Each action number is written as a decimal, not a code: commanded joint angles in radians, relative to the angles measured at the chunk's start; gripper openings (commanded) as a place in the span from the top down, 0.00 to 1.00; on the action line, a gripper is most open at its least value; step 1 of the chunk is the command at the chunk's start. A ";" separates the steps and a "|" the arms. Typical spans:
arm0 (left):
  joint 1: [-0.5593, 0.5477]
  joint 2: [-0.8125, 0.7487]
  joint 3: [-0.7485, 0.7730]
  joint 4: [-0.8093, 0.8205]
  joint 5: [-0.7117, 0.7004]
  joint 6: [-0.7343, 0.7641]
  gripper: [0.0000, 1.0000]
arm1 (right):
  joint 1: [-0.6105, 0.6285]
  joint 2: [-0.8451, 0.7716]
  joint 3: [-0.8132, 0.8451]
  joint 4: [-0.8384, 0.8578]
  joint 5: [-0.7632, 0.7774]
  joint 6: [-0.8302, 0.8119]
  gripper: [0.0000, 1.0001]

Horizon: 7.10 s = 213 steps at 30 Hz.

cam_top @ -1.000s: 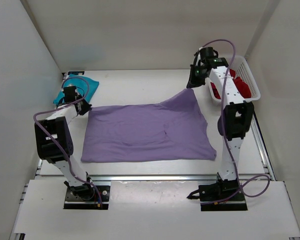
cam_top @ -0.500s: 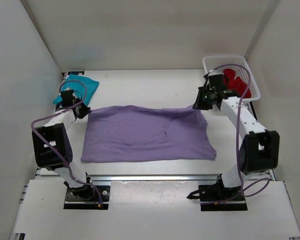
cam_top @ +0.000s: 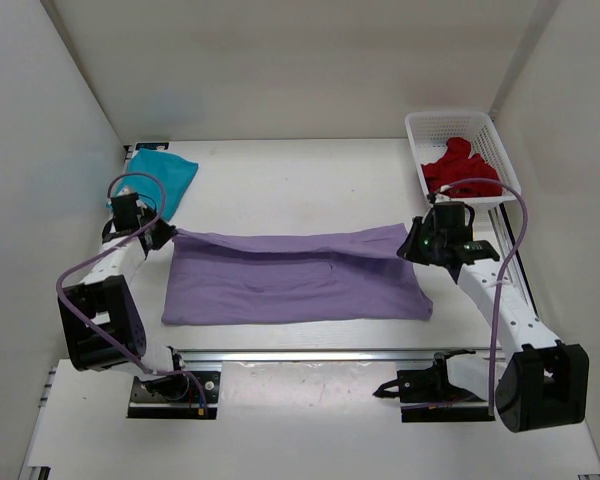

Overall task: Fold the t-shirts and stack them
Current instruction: Fold the other side of the tshirt into a rectangle, then rotate the tshirt 90 degrees

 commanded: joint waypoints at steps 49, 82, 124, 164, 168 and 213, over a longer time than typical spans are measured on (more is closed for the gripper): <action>-0.103 -0.234 -0.269 0.171 -0.016 -0.088 0.86 | 0.280 0.385 -0.009 0.406 0.092 0.046 0.70; -0.138 -0.250 -0.267 0.179 0.014 -0.113 0.89 | 0.585 0.120 -0.196 0.251 0.176 0.201 0.89; -0.020 -0.229 -0.316 -0.021 -0.177 -0.001 0.69 | 0.355 -0.026 -0.481 0.595 -0.115 0.126 0.91; -0.033 -0.499 -0.396 0.010 -0.152 -0.140 0.84 | 0.279 -0.049 -0.460 0.572 -0.106 0.141 0.90; -0.173 -0.416 -0.442 0.118 -0.144 -0.191 0.85 | 0.228 0.011 -0.403 0.598 -0.106 0.153 0.95; -0.572 -0.569 -0.627 0.280 0.083 -0.196 0.82 | 0.167 1.654 1.994 -0.259 -0.213 0.026 0.98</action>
